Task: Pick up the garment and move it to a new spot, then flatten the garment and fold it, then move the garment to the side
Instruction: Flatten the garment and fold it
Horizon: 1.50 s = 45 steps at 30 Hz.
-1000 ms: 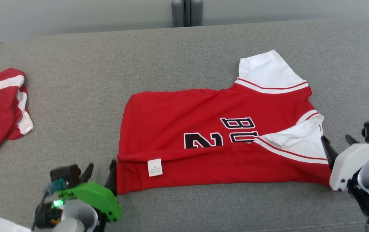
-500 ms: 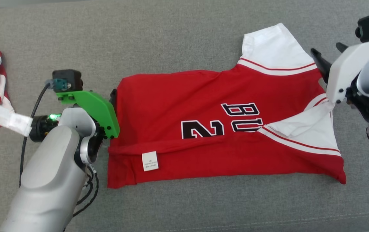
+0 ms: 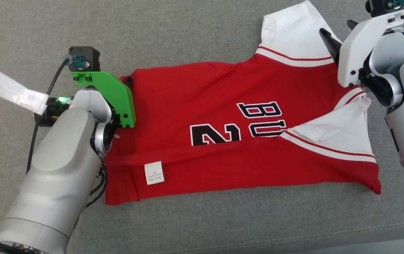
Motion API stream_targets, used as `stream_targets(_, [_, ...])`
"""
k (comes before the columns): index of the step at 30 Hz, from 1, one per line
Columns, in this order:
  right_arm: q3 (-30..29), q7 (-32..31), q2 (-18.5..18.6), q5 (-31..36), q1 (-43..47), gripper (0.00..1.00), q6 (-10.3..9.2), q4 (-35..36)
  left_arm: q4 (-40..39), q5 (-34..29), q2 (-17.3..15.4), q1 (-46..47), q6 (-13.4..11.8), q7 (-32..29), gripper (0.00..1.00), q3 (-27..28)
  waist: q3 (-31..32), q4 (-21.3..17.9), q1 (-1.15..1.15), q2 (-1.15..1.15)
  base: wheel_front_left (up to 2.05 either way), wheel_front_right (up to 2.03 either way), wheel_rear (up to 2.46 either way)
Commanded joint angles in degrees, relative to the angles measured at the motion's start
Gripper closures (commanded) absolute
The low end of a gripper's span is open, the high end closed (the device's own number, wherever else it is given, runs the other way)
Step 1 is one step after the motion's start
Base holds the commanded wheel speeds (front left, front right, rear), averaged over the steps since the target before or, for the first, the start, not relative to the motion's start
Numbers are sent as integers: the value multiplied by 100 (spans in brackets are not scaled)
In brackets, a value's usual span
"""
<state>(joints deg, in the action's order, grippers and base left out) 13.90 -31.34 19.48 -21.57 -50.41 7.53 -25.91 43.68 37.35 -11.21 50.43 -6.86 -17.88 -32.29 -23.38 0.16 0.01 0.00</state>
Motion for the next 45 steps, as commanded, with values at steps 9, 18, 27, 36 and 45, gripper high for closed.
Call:
stream_targets(9, [245, 116, 276, -167, -348, 0, -9, -353, 351, 107, 277, -31, 462, -834, 100, -389, -137, 50, -1, 0, 0, 0, 0])
stream_targets(18, [435, 210, 412, -8, -793, 0, -9, -698, 151, -131, 231, 119, 190, -325, 100, -438, -401, 261, -1, 0, 0, 0, 0])
stream_targets(27, [232, 228, 409, 362, -1318, 0, -9, -1588, -14, -214, 476, 194, 288, 41, 100, -606, -689, 681, -1, 0, 0, 0, 0])
stream_targets(36, [97, 378, 328, 492, -1454, 100, -9, -2142, 6, -280, 600, 339, 388, 410, 100, -716, -833, 877, -1, 0, 0, 0, 0])
stream_targets(45, [-174, 1519, 291, 804, -1726, 100, -10, -2139, 163, -347, 509, 630, 234, 1401, 100, -472, -697, 745, -1, 0, 0, 0, 0])
